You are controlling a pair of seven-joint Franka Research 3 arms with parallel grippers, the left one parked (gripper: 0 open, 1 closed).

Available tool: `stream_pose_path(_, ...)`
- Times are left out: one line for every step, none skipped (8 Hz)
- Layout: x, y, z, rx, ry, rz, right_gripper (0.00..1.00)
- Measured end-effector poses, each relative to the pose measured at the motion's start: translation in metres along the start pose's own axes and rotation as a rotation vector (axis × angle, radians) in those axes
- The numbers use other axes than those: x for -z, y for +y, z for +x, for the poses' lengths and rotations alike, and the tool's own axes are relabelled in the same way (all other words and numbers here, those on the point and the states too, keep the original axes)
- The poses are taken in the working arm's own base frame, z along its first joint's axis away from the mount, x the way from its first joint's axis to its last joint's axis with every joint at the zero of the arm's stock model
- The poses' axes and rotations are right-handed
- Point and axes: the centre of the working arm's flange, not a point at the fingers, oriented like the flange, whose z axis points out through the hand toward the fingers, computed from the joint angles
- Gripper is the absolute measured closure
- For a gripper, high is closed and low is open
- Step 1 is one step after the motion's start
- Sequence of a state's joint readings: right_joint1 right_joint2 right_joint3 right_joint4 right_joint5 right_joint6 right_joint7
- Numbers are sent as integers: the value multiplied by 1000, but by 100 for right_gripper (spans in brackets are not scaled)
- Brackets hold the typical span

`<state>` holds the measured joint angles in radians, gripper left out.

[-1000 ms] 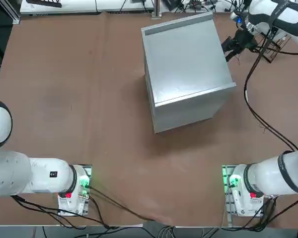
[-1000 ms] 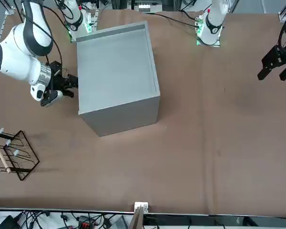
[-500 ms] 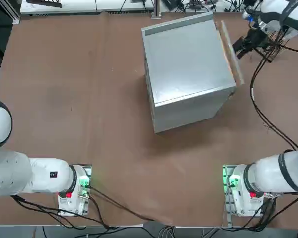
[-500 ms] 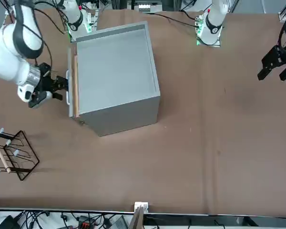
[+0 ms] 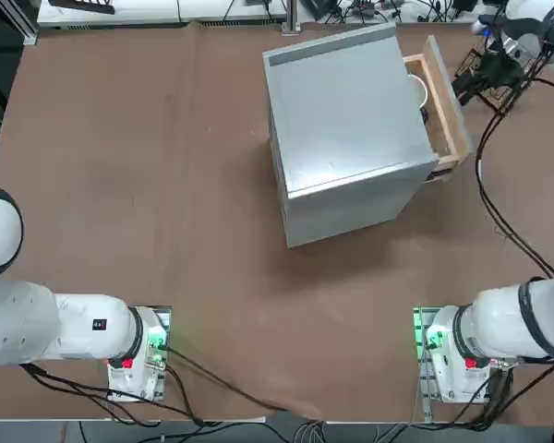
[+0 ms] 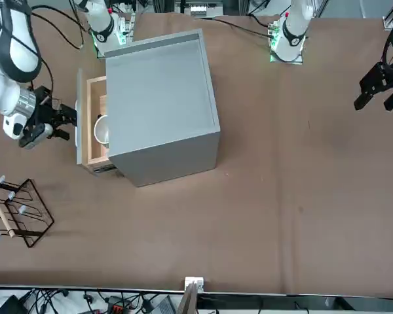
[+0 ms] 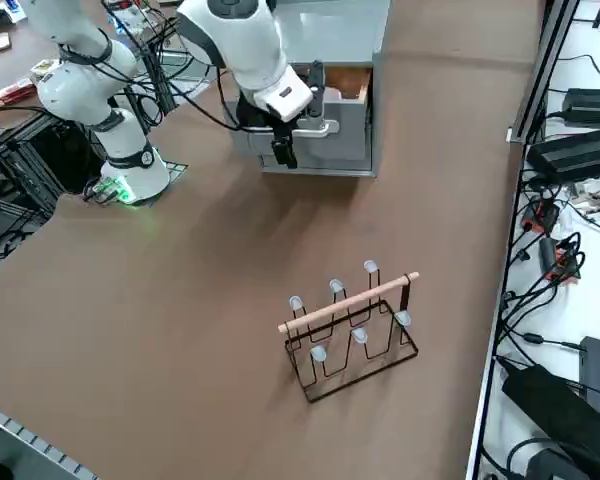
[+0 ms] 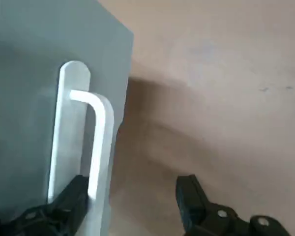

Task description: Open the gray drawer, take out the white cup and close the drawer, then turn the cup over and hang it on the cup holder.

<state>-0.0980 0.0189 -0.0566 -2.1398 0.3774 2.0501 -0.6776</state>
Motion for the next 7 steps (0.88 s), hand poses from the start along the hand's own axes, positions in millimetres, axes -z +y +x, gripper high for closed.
stream_pose_path(5,14,-6,15,6,-6,0)
stream_pose_path(10,27,-10,28,9,-12,0)
stream_pose_path(15,39,-14,38,7,-22,0)
stream_pose_path(19,48,-17,51,4,-28,0)
stream_pose_path(22,55,-20,62,2,-34,0)
stream_pose_path(24,61,-20,72,1,-34,0)
stream_pose_path(24,62,-18,79,-3,-32,0)
